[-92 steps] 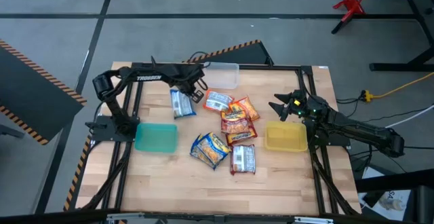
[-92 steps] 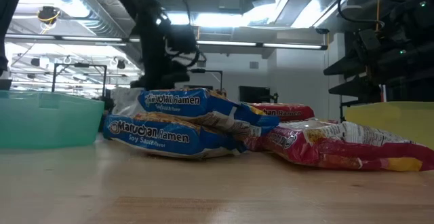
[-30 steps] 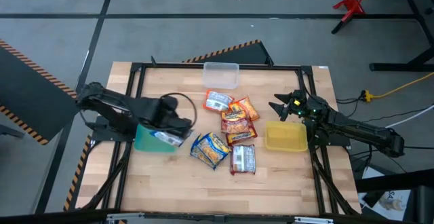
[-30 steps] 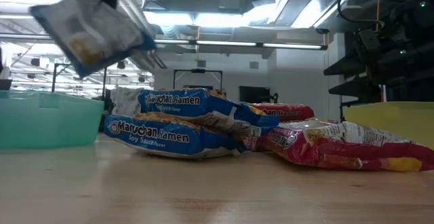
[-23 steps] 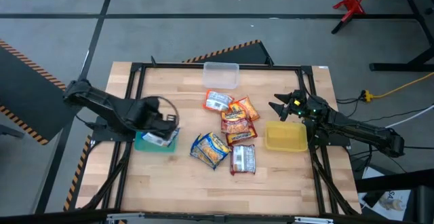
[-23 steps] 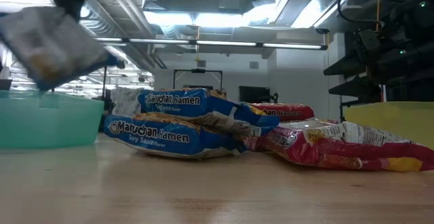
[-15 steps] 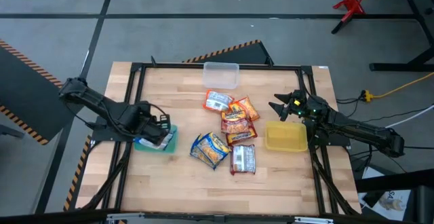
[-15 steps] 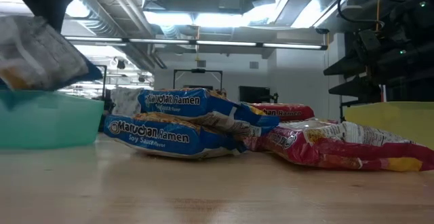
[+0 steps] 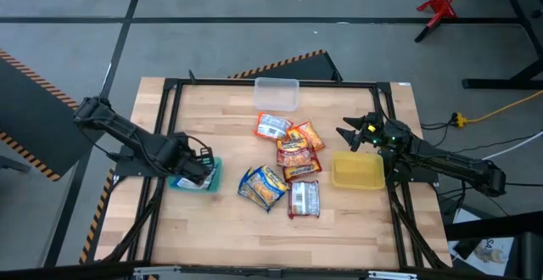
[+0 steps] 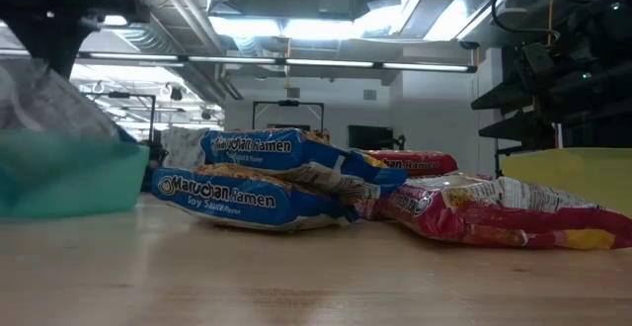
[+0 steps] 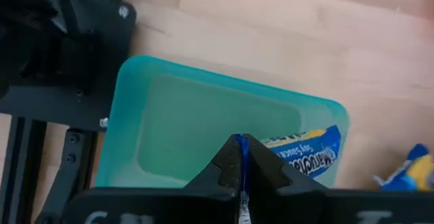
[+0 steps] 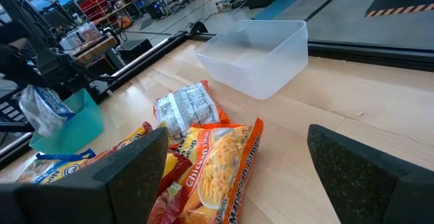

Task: Sort Maruchan noodles
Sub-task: Put the top left blue noodle pack into the green bin

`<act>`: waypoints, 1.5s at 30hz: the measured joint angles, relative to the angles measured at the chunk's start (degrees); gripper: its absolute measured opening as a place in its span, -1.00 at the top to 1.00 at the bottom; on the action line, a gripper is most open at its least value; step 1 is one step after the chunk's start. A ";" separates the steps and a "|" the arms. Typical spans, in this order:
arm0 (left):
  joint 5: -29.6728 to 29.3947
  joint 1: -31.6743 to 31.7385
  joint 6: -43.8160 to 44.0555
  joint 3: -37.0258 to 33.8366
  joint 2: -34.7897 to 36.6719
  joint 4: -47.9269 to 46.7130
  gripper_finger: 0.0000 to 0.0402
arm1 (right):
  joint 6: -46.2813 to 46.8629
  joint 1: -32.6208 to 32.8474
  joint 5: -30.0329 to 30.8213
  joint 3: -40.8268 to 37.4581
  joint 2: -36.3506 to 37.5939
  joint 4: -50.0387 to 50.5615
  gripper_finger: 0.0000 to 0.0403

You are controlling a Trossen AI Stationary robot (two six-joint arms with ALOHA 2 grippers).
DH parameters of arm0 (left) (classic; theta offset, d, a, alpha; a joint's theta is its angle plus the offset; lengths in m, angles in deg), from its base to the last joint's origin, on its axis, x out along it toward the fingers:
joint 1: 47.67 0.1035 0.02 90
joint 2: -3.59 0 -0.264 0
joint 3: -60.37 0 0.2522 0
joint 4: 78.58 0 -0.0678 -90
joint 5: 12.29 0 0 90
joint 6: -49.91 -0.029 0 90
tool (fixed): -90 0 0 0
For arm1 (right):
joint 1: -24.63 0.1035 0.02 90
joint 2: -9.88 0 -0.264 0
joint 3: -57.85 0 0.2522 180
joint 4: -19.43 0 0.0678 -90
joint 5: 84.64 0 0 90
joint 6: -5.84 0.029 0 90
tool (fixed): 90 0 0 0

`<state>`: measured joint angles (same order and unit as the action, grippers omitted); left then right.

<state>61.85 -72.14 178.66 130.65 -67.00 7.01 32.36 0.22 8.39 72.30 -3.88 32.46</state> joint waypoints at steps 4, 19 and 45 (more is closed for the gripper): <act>0.35 0.00 0.13 -3.49 0.04 4.41 1.00 | 0.00 0.00 0.00 0.00 0.00 0.00 -0.69; 1.87 0.07 0.74 -6.76 0.15 7.06 0.56 | -1.47 0.00 -1.10 0.00 0.00 0.14 -0.69; 1.94 0.04 -12.51 -6.76 0.11 12.57 0.52 | -1.33 0.00 -1.53 -0.02 0.00 0.04 -0.69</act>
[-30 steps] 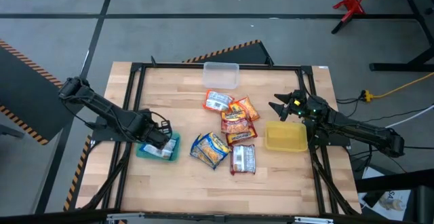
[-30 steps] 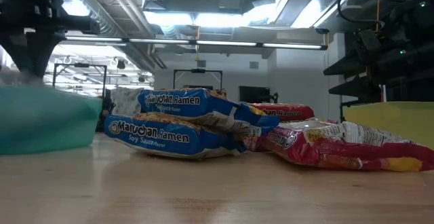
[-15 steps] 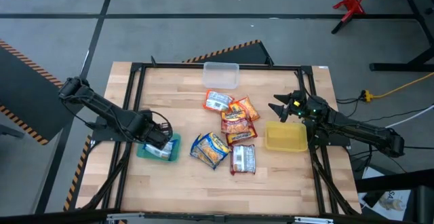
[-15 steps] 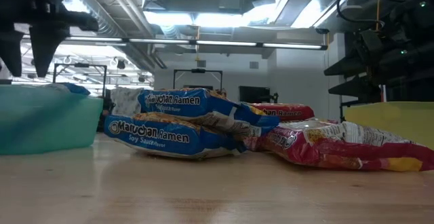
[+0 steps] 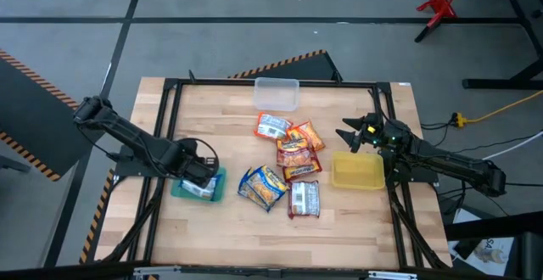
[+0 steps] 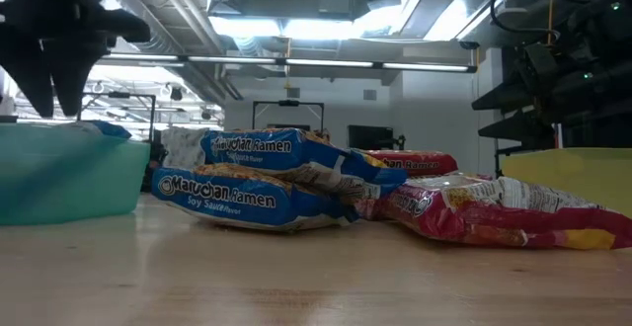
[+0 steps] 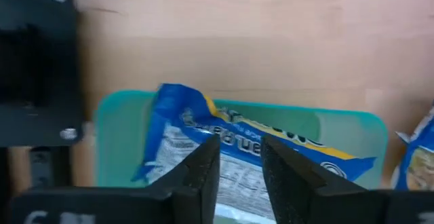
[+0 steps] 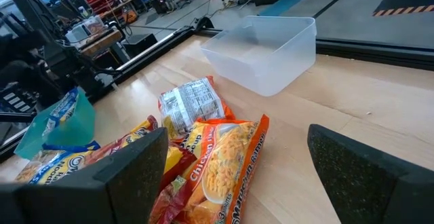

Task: Sort Maruchan noodles
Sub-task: Put the top left blue noodle pack into the green bin, then put the right blue noodle pack into the green bin

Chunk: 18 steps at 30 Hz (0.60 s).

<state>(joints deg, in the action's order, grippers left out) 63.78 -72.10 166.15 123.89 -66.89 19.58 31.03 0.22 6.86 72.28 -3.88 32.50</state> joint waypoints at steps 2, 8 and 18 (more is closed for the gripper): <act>0.04 0.00 -1.15 -1.59 0.00 2.48 0.58 | 0.02 0.00 0.00 0.00 0.00 0.00 -0.69; 4.01 0.02 -1.15 -8.31 -0.02 9.33 0.70 | 0.39 0.00 0.00 0.00 0.00 -0.01 -0.69; 2.04 0.02 -0.93 -9.34 -0.02 10.09 0.72 | 0.70 0.00 0.01 0.00 0.00 -0.03 -0.69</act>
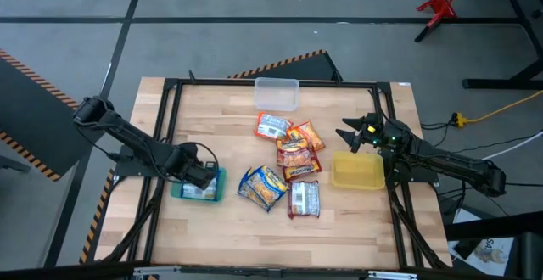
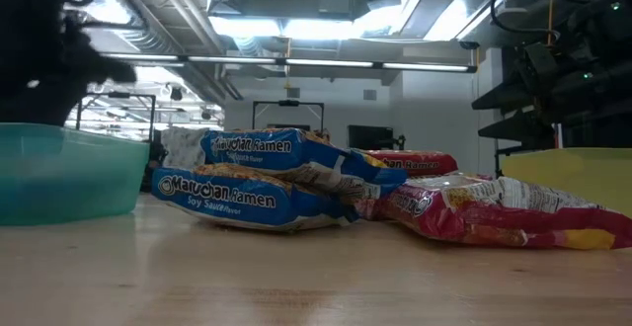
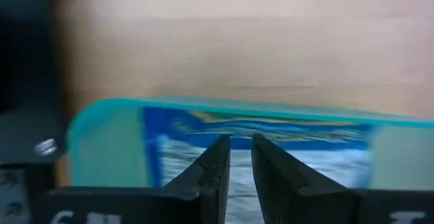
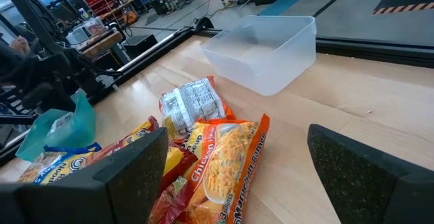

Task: Sort Maruchan noodles
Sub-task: Put the right blue noodle pack into the green bin

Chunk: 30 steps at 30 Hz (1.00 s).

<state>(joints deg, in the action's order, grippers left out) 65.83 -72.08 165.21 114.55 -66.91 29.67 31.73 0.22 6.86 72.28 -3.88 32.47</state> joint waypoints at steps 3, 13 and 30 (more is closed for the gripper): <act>-5.68 -0.01 -2.24 3.76 0.01 -0.08 0.71 | 0.00 0.00 -0.01 0.00 0.00 -0.01 -0.69; -16.71 0.09 -21.15 14.15 0.02 0.35 0.71 | -0.04 0.00 -1.06 -0.11 0.00 -0.69 -0.69; -22.69 1.62 -35.46 14.30 -0.68 15.14 0.73 | -0.23 0.00 -1.05 -0.11 0.00 -0.67 -0.69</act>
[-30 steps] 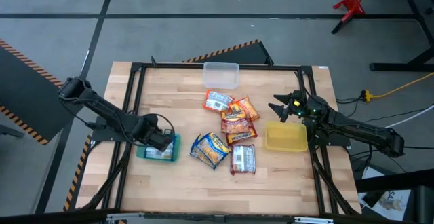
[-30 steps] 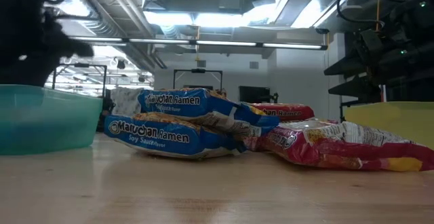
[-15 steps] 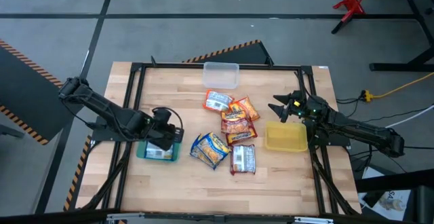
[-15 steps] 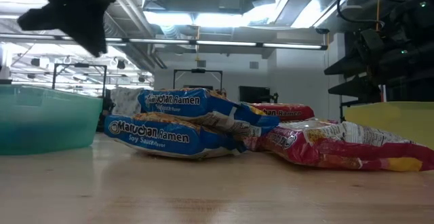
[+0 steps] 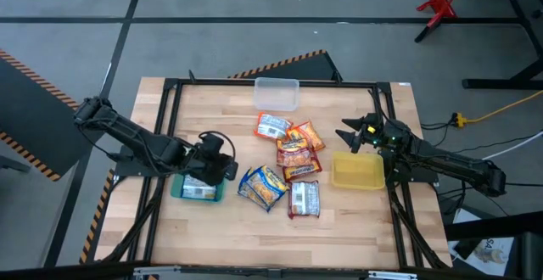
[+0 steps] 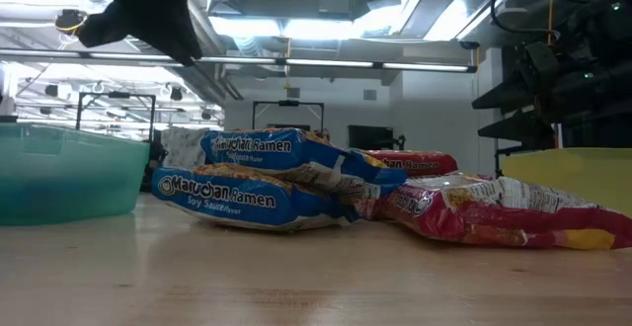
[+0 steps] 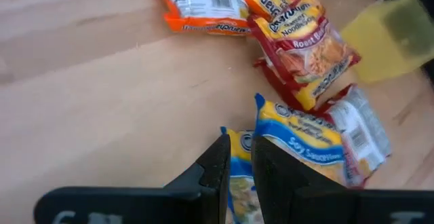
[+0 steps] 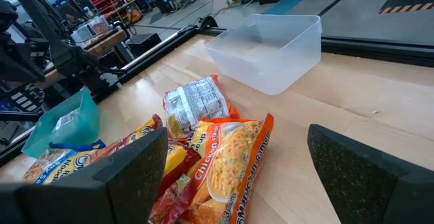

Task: Sort Maruchan noodles
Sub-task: Put the right blue noodle pack into the green bin

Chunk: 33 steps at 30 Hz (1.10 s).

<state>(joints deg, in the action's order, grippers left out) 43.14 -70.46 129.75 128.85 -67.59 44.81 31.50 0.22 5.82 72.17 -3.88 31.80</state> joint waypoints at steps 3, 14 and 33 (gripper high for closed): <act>2.33 1.04 -9.68 0.05 -0.53 3.68 0.73 | -0.01 0.00 0.06 0.02 0.00 0.00 -0.69; 17.40 3.18 -38.14 0.03 -5.17 27.57 0.33 | -0.03 0.00 -0.03 0.09 0.00 0.42 -0.69; 22.88 4.11 -57.09 0.07 -11.83 17.32 -0.46 | -0.39 0.00 -0.08 0.17 0.00 0.98 -0.69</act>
<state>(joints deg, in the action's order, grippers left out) 66.02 -66.35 72.67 128.92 -79.42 62.12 31.11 0.22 5.74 72.34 -3.88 32.78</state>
